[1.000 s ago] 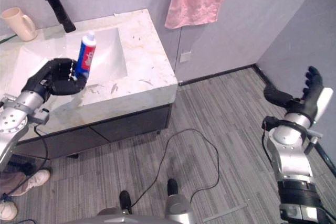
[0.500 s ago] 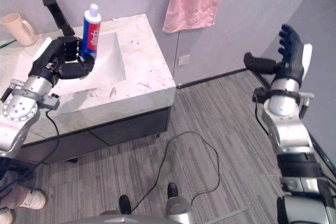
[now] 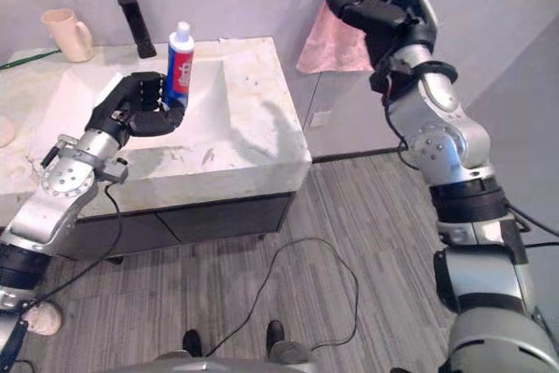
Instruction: Organize the bathroom.
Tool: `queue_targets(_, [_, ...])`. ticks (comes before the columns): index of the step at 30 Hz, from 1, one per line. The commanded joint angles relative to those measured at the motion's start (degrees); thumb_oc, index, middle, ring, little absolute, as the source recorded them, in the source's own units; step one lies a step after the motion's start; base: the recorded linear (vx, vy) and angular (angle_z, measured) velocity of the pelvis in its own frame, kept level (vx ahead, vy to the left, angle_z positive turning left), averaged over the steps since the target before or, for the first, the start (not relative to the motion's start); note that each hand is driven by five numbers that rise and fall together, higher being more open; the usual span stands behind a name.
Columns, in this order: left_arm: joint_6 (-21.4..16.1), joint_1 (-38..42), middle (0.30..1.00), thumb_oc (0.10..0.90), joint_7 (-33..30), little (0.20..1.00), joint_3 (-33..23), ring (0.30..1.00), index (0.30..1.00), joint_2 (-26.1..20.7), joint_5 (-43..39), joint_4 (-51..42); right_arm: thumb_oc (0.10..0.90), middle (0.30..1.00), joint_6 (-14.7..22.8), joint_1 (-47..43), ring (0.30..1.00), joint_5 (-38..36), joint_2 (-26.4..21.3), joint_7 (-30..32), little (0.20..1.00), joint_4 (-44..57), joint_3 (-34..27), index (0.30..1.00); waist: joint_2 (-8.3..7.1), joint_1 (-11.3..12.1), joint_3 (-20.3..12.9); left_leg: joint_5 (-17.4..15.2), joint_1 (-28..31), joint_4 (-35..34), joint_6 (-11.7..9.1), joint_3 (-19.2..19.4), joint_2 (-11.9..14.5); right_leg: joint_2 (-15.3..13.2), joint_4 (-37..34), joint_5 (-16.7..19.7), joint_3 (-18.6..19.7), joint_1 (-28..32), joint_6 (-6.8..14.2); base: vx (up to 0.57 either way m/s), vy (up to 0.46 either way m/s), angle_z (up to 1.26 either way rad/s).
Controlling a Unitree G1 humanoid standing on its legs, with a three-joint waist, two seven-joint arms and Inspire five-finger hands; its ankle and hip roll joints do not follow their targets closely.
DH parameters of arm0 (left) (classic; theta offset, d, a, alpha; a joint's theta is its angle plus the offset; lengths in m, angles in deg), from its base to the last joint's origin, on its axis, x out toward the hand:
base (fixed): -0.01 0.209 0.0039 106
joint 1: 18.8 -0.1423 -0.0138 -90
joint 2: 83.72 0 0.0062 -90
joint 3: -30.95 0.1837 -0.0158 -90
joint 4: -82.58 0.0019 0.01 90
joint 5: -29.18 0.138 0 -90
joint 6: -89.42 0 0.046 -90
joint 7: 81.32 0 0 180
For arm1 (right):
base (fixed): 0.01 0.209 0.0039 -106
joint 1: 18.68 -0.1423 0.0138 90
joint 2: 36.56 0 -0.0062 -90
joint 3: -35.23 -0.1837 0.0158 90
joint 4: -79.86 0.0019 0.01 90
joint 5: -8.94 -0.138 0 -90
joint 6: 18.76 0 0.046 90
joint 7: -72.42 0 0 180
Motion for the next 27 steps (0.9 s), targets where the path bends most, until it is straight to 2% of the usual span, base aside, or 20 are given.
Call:
queue_targets(1, [-6.6,9.4,0.300,0.400,-1.1,0.300,-0.1,0.300,0.300,-0.1,-1.9,0.5,0.800,0.900,1.3,-5.1,0.900,-5.0,1.5,-2.1,0.900,2.9,1.9,0.900,-0.71,-0.2,-9.1,-2.7,-0.9,2.4,-0.2,0.4,1.7,1.8,4.3,-7.6,1.5,-1.0,2.7,0.00,0.000,0.00])
queue_targets(5, [-5.8,10.4,0.300,0.400,-1.3,0.300,0.4,0.300,0.300,0.5,-2.1,0.8,0.800,0.900,-1.7,-4.0,0.900,-9.2,5.3,-2.4,0.900,5.2,2.6,0.900,-0.81,0.0,-9.3,-2.6,-0.9,2.4,-0.1,0.3,1.7,1.8,4.0,-7.6,1.4,-0.7,2.7,0.00,0.000,0.00])
queue_targets(9, [-5.1,11.4,0.300,0.400,-1.6,0.300,1.3,0.300,0.300,1.6,-2.3,1.1,0.800,0.900,-6.4,-3.0,0.900,-11.1,10.0,-3.8,0.900,6.2,4.8,0.900,-0.91,0.4,-9.3,-2.5,-0.8,2.2,0.0,0.0,1.7,1.8,3.9,-7.5,1.1,-0.5,2.7,0.00,0.011,0.03])
queue_targets(17, [-3.9,14.4,0.300,0.400,-2.6,0.300,4.4,0.300,0.300,3.4,-2.3,2.4,0.800,0.900,-7.8,-3.9,0.900,-5.1,13.5,-8.7,0.900,4.0,8.6,0.900,-0.97,0.6,-9.3,-2.0,-0.6,1.7,0.0,-0.3,1.8,1.8,3.4,-7.3,0.9,-0.2,2.6,0.00,0.004,0.03])
queue_targets(27, [-3.1,15.1,0.300,0.400,-1.6,0.300,5.0,0.300,0.300,4.4,-2.0,2.8,0.800,0.900,-9.4,-5.2,0.900,-3.5,14.1,-12.3,0.900,4.8,9.0,0.900,-1.02,0.7,-9.3,-2.1,-0.7,1.6,0.2,-0.7,1.7,1.7,3.3,-7.4,1.0,-0.1,2.6,0.00,0.000,0.00])
